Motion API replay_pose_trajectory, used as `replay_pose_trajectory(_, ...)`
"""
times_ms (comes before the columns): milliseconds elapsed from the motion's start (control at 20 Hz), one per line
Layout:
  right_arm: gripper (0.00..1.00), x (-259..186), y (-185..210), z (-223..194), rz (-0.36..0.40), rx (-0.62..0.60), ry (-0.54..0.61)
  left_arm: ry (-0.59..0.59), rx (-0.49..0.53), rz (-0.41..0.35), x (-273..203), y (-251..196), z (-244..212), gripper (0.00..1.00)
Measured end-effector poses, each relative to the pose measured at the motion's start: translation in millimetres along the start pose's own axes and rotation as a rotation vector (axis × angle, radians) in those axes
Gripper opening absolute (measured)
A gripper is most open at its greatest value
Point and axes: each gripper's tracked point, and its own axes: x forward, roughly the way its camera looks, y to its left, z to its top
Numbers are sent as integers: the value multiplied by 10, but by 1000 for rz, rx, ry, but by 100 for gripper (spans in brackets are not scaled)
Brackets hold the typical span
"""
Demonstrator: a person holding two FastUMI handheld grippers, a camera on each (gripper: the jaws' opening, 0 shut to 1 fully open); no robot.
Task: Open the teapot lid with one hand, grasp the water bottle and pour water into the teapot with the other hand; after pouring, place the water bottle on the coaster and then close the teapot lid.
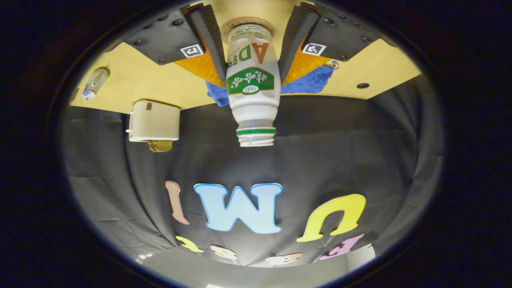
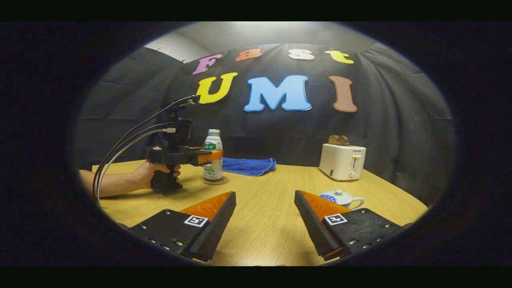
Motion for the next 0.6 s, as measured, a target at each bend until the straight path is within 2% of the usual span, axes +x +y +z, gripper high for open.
replay_pose_trajectory(50,90,8,2,-1,1,1,-1,5,0,2,3,6,-31,79)
replay_pose_trajectory(200,90,13,-4,-7,0,9,2,2,-8,5,5,21,-22,70)
replay_pose_trajectory(250,90,10,-9,-5,-1,10,2,0,-3,5,3,11,-24,70)
replay_pose_trajectory(300,90,4,-10,6,-2,9,-2,1,0,4,13,8,-27,80)
replay_pose_trajectory(500,90,-23,16,91,-1,0,-25,-3,19,-10,5,-22,-12,82)
replay_pose_trajectory(550,90,-25,16,102,-3,-3,-28,-7,24,-14,0,-41,-5,78)
replay_pose_trajectory(600,90,-26,15,101,-3,-5,-29,-24,22,-14,-14,-41,40,89)
